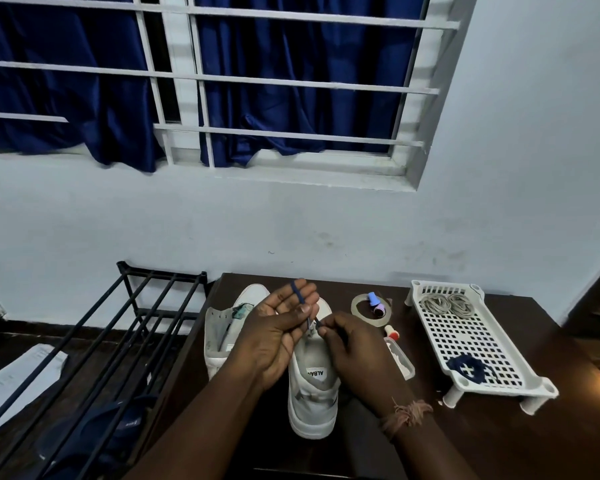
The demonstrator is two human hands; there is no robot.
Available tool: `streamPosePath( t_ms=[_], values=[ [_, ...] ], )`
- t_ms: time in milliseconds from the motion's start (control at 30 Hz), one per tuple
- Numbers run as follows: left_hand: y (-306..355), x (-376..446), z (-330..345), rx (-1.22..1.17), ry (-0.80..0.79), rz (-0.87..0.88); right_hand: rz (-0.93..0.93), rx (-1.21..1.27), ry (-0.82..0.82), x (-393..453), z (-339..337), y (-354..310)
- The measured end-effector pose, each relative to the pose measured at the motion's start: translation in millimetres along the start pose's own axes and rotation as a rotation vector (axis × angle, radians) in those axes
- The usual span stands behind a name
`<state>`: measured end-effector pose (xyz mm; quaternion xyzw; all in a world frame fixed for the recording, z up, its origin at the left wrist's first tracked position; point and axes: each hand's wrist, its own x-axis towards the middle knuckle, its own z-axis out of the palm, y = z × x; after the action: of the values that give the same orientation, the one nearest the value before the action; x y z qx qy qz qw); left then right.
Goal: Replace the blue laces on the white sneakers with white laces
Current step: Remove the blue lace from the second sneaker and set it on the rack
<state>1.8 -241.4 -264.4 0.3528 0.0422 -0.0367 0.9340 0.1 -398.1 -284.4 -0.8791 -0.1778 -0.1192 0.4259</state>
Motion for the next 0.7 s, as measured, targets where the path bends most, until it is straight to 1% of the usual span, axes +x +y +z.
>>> streamPosePath(
  t_ms=[133, 300, 433, 533, 567, 633, 700],
  values=[
    [-8.1, 8.3, -7.4, 0.189, 0.072, 0.138, -0.089, -0.039, -0.052, 0.6, 1.5, -2.5],
    [-15.4, 12.4, -10.7, 0.482, 0.143, 0.218, -0.189, -0.131, -0.076, 1.2, -2.4, 3.6],
    [-19.1, 13.1, -7.9, 0.773, 0.067, 0.277, -0.225, -0.161, -0.083, 7.3, -5.5, 8.1],
    [-21.0, 16.4, -12.2, 1.082, 0.004, 0.355, -0.232, -0.163, -0.033, 14.9, -13.6, 9.4],
    [-21.0, 18.0, -14.7, 1.147, -0.023, 0.36, -0.223, -0.144, -0.016, 17.7, -16.9, 9.1],
    [-21.8, 22.0, -19.4, 1.171, -0.115, 0.318, -0.218, -0.135, -0.012, 21.3, -20.4, 9.1],
    [-22.9, 21.8, -16.9, 1.086, -0.18, 0.263, -0.214, -0.098, -0.043, 21.4, -20.2, 9.0]
  ],
)
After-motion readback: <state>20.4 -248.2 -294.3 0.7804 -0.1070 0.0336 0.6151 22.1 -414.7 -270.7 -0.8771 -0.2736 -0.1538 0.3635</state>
